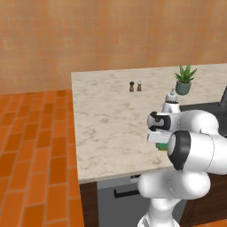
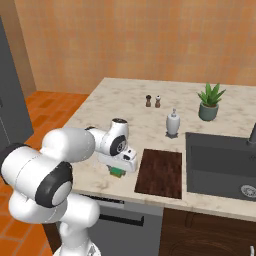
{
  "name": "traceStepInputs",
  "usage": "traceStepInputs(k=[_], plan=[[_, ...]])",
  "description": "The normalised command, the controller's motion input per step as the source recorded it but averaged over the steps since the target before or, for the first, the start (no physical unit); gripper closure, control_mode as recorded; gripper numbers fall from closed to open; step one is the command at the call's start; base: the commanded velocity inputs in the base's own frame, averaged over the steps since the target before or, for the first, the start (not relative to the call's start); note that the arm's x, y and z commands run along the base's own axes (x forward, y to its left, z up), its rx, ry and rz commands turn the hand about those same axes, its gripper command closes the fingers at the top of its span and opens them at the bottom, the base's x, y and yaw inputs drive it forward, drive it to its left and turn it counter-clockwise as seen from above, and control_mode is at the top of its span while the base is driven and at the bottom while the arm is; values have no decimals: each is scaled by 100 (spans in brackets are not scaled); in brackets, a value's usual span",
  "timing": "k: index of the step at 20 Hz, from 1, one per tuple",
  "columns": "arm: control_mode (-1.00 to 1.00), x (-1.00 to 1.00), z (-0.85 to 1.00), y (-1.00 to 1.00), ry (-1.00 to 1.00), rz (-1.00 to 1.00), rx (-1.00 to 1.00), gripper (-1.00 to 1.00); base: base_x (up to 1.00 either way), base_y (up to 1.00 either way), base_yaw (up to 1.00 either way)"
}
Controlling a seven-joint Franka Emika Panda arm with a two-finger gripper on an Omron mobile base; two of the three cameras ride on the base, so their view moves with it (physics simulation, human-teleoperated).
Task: Pick up the sponge from the counter and clean the cutting board by briefly scrubbing or pressing down on the cutting board. Once finished, release the sponge.
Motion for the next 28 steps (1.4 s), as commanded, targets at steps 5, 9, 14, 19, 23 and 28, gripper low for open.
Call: traceStepInputs(k=[5, 9, 14, 19, 23, 28], plan=[[-100, 10, 7, -49, 2, 0, 0, 100, 0, 0, 0], [-100, 1, -20, -67, -1, 1, -6, 100, 0, 0, 0], [-100, -6, -13, -41, -6, 4, -2, 100, 0, 0, 0], [-100, -27, -11, -10, -9, 7, 0, 100, 0, 0, 0], [-100, -34, -8, -11, -9, 7, 0, 100, 0, 0, 0], [-100, -6, -24, -5, 0, 5, -1, 100, 0, 0, 0]])
